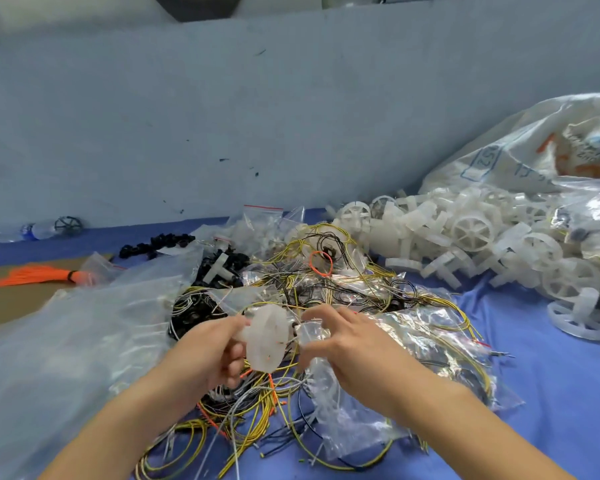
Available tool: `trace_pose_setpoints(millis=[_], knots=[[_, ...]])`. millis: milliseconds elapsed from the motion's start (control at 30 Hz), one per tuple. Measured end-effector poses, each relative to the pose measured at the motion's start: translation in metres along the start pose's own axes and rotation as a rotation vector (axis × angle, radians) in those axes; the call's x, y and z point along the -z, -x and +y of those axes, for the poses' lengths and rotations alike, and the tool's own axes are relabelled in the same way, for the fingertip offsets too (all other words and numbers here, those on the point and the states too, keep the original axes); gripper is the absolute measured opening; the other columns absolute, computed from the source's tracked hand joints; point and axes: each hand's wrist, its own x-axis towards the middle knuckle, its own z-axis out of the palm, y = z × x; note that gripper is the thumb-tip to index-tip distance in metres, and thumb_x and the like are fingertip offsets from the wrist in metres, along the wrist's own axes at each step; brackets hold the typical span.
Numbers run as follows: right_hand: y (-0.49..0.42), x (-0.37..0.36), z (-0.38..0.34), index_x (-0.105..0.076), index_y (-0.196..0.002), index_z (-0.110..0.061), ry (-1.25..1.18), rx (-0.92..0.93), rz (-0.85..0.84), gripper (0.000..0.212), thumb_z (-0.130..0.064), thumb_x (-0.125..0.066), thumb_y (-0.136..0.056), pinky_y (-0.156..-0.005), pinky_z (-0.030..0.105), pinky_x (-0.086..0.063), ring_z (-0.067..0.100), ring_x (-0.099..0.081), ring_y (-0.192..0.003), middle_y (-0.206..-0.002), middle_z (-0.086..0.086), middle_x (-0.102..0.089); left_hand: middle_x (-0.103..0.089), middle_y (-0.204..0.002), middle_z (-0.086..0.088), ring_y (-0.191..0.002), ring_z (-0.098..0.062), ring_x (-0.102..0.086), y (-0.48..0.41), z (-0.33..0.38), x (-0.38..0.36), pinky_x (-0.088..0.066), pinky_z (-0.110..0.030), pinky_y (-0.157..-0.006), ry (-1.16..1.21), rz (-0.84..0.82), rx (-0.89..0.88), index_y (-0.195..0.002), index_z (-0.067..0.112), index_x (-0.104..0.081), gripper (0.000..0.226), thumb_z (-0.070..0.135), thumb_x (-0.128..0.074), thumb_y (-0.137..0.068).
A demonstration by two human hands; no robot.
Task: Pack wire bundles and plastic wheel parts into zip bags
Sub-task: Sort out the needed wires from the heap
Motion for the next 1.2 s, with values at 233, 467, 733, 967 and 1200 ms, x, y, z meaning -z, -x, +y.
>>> trace_pose_setpoints(millis=[233, 467, 733, 967, 1200], knots=[[0.007, -0.002, 0.005, -0.056, -0.085, -0.031, 0.043, 0.031, 0.161, 0.017, -0.016, -0.062, -0.09, -0.085, 0.033, -0.048, 0.018, -0.056, -0.109, -0.138, -0.001, -0.048, -0.05, -0.065, -0.003, -0.049, -0.011, -0.042, 0.011, -0.015, -0.009, -0.035, -0.019, -0.039, 0.074, -0.28, 0.202, -0.095, 0.008, -0.059, 0.023, 0.03, -0.053, -0.097], [0.016, 0.003, 0.01, -0.053, -0.086, -0.027, -0.121, -0.033, 0.326, 0.019, -0.02, -0.036, -0.088, -0.076, 0.036, -0.048, 0.015, -0.056, -0.095, -0.126, -0.003, -0.051, -0.068, -0.09, -0.016, -0.055, -0.014, -0.055, 0.012, -0.023, -0.023, -0.046, -0.023, -0.042, 0.128, -0.326, 0.126, -0.119, 0.003, -0.063, 0.027, 0.017, -0.057, -0.096], [0.021, 0.012, 0.01, -0.053, -0.084, -0.026, -0.219, -0.072, 0.46, 0.015, -0.016, -0.045, -0.093, -0.07, 0.026, -0.04, 0.01, -0.058, -0.091, -0.118, -0.006, -0.052, -0.07, -0.08, -0.012, -0.055, -0.02, -0.059, 0.019, -0.007, -0.042, -0.05, -0.029, -0.045, -0.144, -0.263, -0.144, -0.111, 0.004, -0.065, 0.017, 0.008, -0.054, -0.098], [0.021, 0.013, -0.005, -0.056, -0.083, -0.025, -0.176, -0.009, 0.436, 0.013, -0.019, -0.046, -0.089, -0.078, 0.039, -0.047, 0.013, -0.058, -0.088, -0.119, -0.002, -0.056, -0.066, -0.075, -0.013, -0.068, -0.022, -0.064, 0.021, -0.002, -0.079, -0.057, -0.036, -0.064, -0.251, -0.393, -0.122, -0.093, -0.007, -0.064, 0.031, 0.024, -0.068, -0.089], [0.022, 0.019, -0.013, -0.059, -0.082, -0.022, -0.196, 0.006, 0.425, 0.016, -0.015, -0.044, -0.084, -0.08, 0.033, -0.044, 0.017, -0.058, -0.088, -0.121, 0.001, -0.057, -0.045, -0.089, 0.006, -0.084, 0.005, -0.058, -0.005, -0.01, -0.096, -0.039, -0.005, -0.068, -0.879, -0.006, -0.249, -0.115, -0.012, -0.048, 0.035, -0.027, -0.042, -0.083]])
